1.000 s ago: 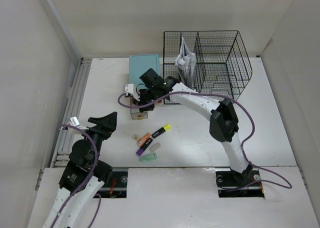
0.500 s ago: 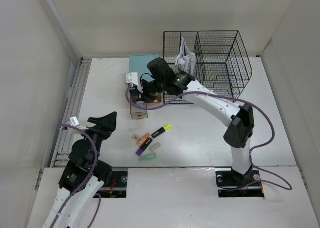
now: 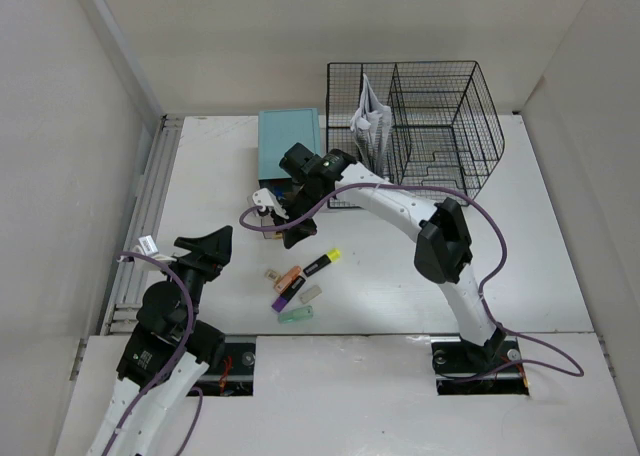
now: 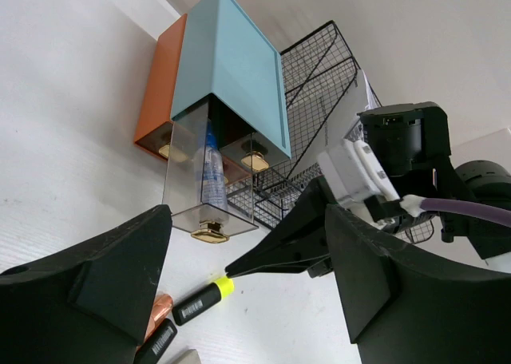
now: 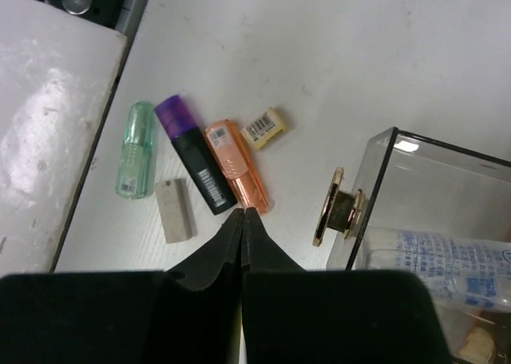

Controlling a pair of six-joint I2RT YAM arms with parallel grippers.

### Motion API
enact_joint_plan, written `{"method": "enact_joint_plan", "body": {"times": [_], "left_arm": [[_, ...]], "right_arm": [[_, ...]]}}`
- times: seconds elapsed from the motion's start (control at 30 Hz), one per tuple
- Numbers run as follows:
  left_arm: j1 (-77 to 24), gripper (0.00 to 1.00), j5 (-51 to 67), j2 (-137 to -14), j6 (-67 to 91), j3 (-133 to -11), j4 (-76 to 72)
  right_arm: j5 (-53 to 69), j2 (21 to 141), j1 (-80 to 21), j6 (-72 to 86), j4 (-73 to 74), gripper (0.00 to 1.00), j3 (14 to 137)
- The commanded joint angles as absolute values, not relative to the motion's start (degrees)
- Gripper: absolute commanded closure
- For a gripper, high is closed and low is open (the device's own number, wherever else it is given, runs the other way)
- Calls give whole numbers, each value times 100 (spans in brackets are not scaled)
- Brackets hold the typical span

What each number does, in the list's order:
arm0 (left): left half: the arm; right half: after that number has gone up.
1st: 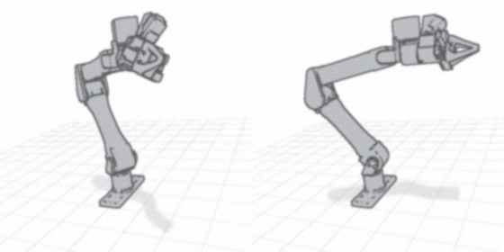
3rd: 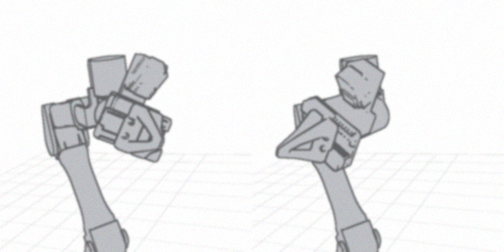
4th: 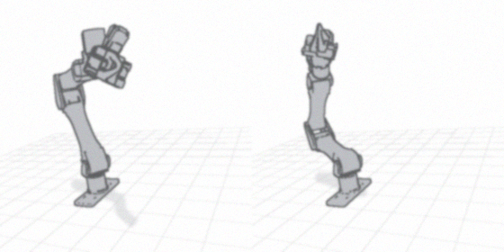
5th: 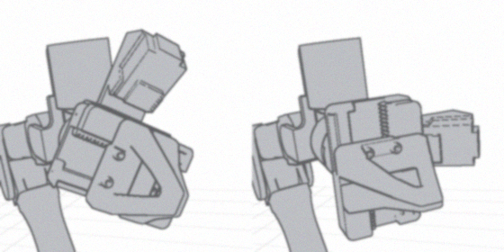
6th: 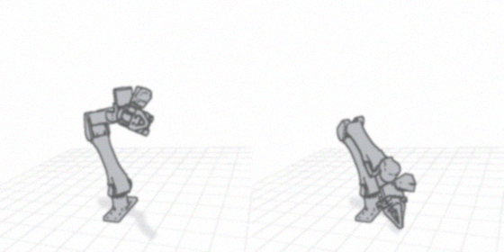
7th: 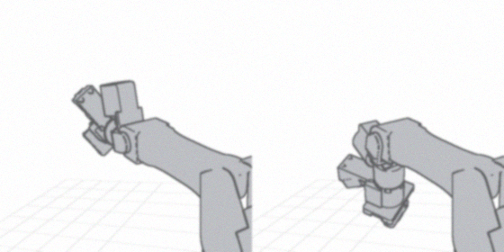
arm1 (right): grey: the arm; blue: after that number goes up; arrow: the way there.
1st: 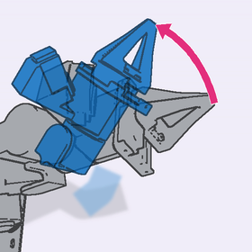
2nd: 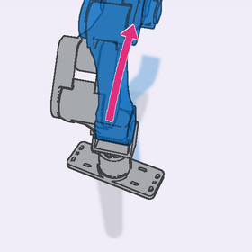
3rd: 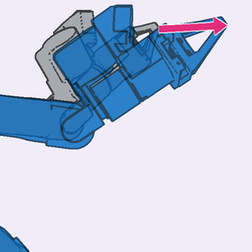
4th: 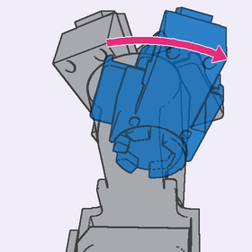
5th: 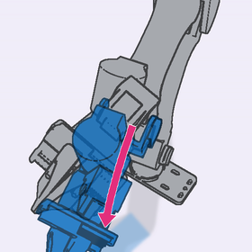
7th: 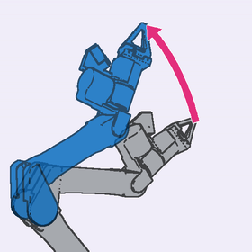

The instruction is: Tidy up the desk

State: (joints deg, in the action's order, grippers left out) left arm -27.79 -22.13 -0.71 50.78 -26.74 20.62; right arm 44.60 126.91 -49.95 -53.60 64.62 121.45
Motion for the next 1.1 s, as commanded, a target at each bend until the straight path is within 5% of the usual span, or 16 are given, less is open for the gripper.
{"method": "enact_joint_plan", "body": {"times": [0.0,0.43,1.07], "left_arm": [[-2812,24,-2259,0,4983,-2874,1960],[-2812,19,-2145,0,5036,-2769,1907],[-2812,19,-2092,0,5036,-2663,1802]], "right_arm": [[4237,12455,-5098,-4872,5829,100,11946],[2550,12313,-5212,-3121,3324,100,11312],[-16,13140,-5212,-2522,2347,100,11856]]}}
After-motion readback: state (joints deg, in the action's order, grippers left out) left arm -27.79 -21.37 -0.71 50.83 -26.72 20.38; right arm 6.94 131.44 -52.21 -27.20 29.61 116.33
